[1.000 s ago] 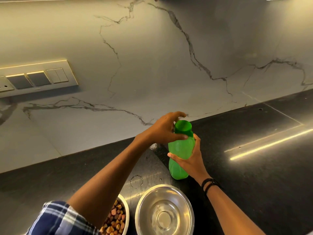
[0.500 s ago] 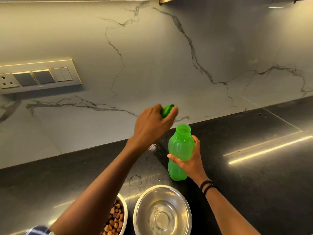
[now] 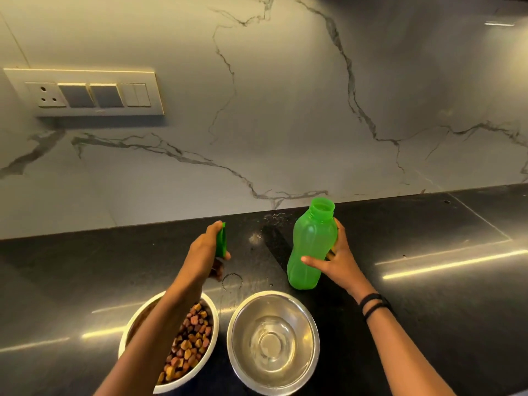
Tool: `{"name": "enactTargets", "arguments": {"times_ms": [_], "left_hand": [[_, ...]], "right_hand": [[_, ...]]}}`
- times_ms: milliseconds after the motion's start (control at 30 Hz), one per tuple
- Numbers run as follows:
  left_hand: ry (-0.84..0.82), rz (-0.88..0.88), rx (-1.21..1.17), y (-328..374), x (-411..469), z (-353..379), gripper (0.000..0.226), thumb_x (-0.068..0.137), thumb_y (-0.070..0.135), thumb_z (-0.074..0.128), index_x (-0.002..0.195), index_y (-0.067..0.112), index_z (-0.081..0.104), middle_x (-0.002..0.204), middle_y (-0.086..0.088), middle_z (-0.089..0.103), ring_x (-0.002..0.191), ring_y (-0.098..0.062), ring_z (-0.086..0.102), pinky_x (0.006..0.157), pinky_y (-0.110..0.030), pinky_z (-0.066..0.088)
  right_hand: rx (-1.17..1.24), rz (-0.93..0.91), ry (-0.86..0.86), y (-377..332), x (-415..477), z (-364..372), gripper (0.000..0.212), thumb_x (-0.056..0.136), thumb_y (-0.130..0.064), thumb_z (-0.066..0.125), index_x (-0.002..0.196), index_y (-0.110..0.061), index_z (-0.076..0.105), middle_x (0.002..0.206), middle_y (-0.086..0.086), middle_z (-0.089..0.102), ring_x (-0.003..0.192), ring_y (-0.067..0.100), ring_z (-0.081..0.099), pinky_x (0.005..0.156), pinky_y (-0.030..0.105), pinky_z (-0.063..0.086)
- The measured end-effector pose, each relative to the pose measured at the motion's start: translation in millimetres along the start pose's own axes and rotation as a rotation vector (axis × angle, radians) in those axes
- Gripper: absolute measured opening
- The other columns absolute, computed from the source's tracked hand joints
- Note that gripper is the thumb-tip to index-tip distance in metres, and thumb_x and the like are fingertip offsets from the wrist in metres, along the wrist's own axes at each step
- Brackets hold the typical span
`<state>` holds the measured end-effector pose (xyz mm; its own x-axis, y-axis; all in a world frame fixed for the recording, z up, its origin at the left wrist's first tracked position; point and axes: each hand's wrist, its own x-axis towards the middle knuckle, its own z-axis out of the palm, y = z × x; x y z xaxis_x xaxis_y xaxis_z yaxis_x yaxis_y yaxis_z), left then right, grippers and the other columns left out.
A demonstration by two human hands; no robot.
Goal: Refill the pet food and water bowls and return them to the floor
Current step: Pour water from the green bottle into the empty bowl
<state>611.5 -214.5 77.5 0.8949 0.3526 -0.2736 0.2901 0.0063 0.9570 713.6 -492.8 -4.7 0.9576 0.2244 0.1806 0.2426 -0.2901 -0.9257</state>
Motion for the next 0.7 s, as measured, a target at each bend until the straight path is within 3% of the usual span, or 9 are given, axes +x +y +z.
{"name": "enactTargets", "arguments": {"times_ms": [67,167,267,433,533,633,700], "left_hand": [[0.008,-0.023,-0.010,-9,-1,-4,0.062,0.095,0.060,0.035,0.110,0.002,0.053,0.082,-0.013,0.062,0.054,-0.017,0.051,0.052,-0.027,0.044],[0.013,-0.052,-0.030,-17,-2,-8,0.064,0.094,0.060,0.036,0.113,0.001,0.053,0.083,-0.014,0.061,0.053,-0.017,0.051,0.050,-0.026,0.044],[0.017,-0.068,-0.021,-23,-4,-10,0.064,0.094,0.061,0.037,0.114,0.002,0.053,0.084,-0.014,0.062,0.054,-0.016,0.051,0.049,-0.026,0.044],[0.024,-0.077,-0.028,-27,-10,-11,0.063,0.093,0.062,0.039,0.113,0.004,0.053,0.083,-0.012,0.063,0.056,-0.016,0.052,0.048,-0.025,0.044],[0.016,-0.092,-0.062,-32,-15,-9,0.061,0.094,0.061,0.038,0.114,0.005,0.052,0.084,-0.013,0.063,0.054,-0.015,0.052,0.046,-0.024,0.045],[0.011,-0.123,-0.119,-38,-21,-5,0.057,0.094,0.061,0.038,0.114,0.009,0.050,0.086,-0.013,0.062,0.056,-0.017,0.053,0.046,-0.024,0.046],[0.019,-0.141,-0.133,-42,-23,-3,0.055,0.095,0.060,0.038,0.114,0.010,0.049,0.086,-0.014,0.061,0.058,-0.018,0.052,0.049,-0.025,0.046]], "right_hand": [[0.004,0.018,0.005,-1,-1,-5,0.113,0.050,-0.042,0.095,0.142,-0.046,0.030,0.137,-0.010,0.053,0.123,0.012,0.057,0.096,0.045,0.055],[-0.014,0.035,0.055,-4,-3,-5,0.115,0.042,-0.046,0.098,0.139,-0.042,0.036,0.133,-0.010,0.053,0.119,0.007,0.057,0.089,0.030,0.055],[0.024,0.125,-0.035,0,-3,-8,0.115,0.038,-0.047,0.098,0.136,-0.033,0.040,0.132,-0.006,0.053,0.120,0.007,0.055,0.085,0.020,0.054],[0.062,0.141,-0.019,-2,3,-6,0.114,0.040,-0.028,0.101,0.133,-0.022,0.035,0.127,0.001,0.055,0.115,0.011,0.059,0.094,0.037,0.054],[0.039,0.103,0.012,-3,3,-3,0.116,0.040,-0.023,0.100,0.136,-0.026,0.036,0.127,-0.003,0.057,0.113,0.007,0.060,0.091,0.032,0.055],[0.039,0.094,0.125,-5,-2,3,0.102,0.040,-0.013,0.100,0.128,-0.016,0.048,0.119,0.001,0.064,0.107,0.012,0.064,0.091,0.040,0.056],[0.029,0.077,0.199,-10,-7,9,0.097,0.041,-0.009,0.099,0.124,-0.015,0.049,0.114,0.001,0.064,0.102,0.009,0.064,0.088,0.037,0.056]]}}
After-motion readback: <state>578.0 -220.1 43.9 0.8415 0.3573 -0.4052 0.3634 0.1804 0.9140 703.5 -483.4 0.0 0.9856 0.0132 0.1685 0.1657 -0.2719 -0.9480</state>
